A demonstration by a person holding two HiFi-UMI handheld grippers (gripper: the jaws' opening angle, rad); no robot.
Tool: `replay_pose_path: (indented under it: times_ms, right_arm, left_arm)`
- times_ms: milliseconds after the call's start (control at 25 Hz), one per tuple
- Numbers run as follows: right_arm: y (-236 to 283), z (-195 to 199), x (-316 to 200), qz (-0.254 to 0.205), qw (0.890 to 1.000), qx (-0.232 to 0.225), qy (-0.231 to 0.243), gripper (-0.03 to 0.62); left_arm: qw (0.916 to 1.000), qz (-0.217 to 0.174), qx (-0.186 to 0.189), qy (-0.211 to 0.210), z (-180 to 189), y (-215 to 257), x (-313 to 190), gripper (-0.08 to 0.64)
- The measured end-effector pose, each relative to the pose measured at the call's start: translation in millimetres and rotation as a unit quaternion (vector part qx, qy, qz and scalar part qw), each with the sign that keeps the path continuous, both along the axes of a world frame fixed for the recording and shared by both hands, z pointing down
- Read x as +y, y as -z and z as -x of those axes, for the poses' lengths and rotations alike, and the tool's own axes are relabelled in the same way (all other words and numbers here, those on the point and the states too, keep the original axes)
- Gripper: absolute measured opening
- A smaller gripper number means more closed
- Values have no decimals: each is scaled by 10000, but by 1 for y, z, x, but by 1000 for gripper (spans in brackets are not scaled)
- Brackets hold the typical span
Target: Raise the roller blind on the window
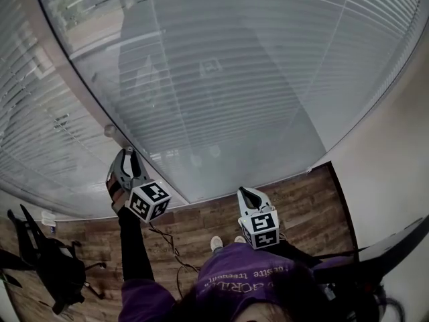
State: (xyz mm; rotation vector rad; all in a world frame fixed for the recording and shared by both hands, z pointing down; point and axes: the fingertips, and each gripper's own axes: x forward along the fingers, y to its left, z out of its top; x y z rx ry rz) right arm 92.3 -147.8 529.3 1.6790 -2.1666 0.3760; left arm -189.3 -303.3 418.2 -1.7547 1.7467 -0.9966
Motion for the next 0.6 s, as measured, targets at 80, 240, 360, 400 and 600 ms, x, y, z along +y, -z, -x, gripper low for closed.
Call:
replay_pose_path:
  times_ms: [80,240,360,400,600]
  right_arm:
    - [1,1,-1,-2,10000,4,0,-2]
    - [0,5,-4,-12,10000,-5,48,-2]
    - [-1,6,-3,1,10000,-25,59,-2]
    - [-1,5,-2,2,10000,-30,50,-2]
    - [0,4,-3,-7,10000,-12,38,-2]
  left_arm:
    - [10000,7,30,5,1,0,-1,115]
    - [10000,-33,55,22,3,0,-1,115]
    - [10000,-7,-2,-12,3,-2,-2,116]
    - [10000,-2,-8,-20,2,-3,-2,115]
    - [10000,5,25,-1,3,-2,-2,115]
